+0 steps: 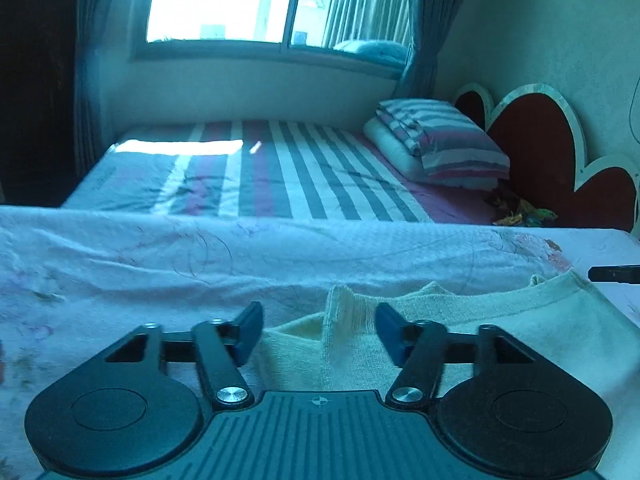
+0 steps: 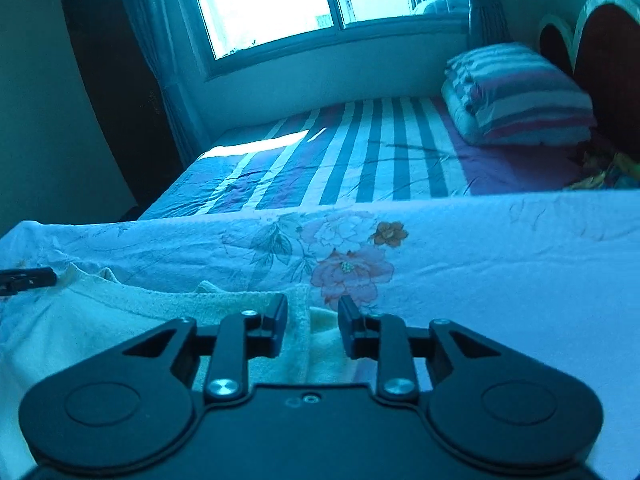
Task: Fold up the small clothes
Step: 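Open both tools and smooth the folded sweater flat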
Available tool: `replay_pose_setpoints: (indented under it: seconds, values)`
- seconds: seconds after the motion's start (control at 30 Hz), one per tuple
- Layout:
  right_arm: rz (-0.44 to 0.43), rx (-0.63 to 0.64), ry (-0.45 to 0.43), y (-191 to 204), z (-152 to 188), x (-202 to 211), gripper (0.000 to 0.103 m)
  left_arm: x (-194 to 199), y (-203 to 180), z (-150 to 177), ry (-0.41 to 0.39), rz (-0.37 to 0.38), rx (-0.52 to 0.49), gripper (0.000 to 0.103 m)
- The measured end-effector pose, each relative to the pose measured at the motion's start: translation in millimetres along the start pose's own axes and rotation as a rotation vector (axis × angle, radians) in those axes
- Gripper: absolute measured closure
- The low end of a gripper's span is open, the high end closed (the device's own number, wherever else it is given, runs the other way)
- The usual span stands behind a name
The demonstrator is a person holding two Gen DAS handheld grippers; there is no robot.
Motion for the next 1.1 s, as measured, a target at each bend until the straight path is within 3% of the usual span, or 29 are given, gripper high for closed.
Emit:
replay_pose_setpoints:
  seconds: [0.07,0.2,0.33,0.5,0.6,0.73,0.83,0.93,1.03,1.1]
  values:
    - [-0.027,0.033,-0.007,14.0,-0.9,16.3,0.076,25.3,-12.4,-2.4,-0.041,0.005,-0.044,0.029]
    - [-0.09,0.103,0.011,46.0,17.3,37.2,0.08,54.0,-52.4,4.0,-0.048,0.074,-0.106,0.03]
    - [-0.123,0.125,0.058,75.1,45.7,33.3,0.079,47.9,-89.7,20.5,-0.01,0.111,-0.122,0.029]
    - [-0.114,0.155,0.07,108.8,70.7,22.1,0.075,34.4,-109.5,34.9,0.03,0.096,-0.08,0.029]
    - [-0.156,0.181,0.052,131.9,74.4,23.6,0.076,36.8,-122.3,35.8,0.011,0.083,-0.071,0.029]
    - [-0.156,0.224,0.092,155.9,78.7,6.7,0.077,25.7,-139.3,36.8,0.039,0.028,-0.145,0.029]
    - [-0.091,0.304,0.084,144.3,84.6,5.1,0.077,25.5,-122.3,48.9,0.03,0.003,-0.17,0.029]
    - [0.02,0.184,0.044,85.3,74.2,20.1,0.078,41.3,-86.2,54.4,0.023,-0.028,-0.126,0.029]
    - [0.026,0.093,0.063,46.6,66.3,33.9,0.083,61.3,-57.2,54.0,0.033,-0.104,-0.099,0.029]
    - [0.023,0.083,0.021,55.7,59.7,46.4,0.072,72.4,-55.5,47.9,0.011,-0.085,-0.051,0.029]
Point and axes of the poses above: each gripper's, at about its wrist camera, not at the fingertips, and x roughly against the way its jaws point, y to its left, z to its underside, the point moved 5 cm from there along -x, roughly the way its jaws point, and after that the axes turned 6 degrees about -x, right-handed, at the moved point
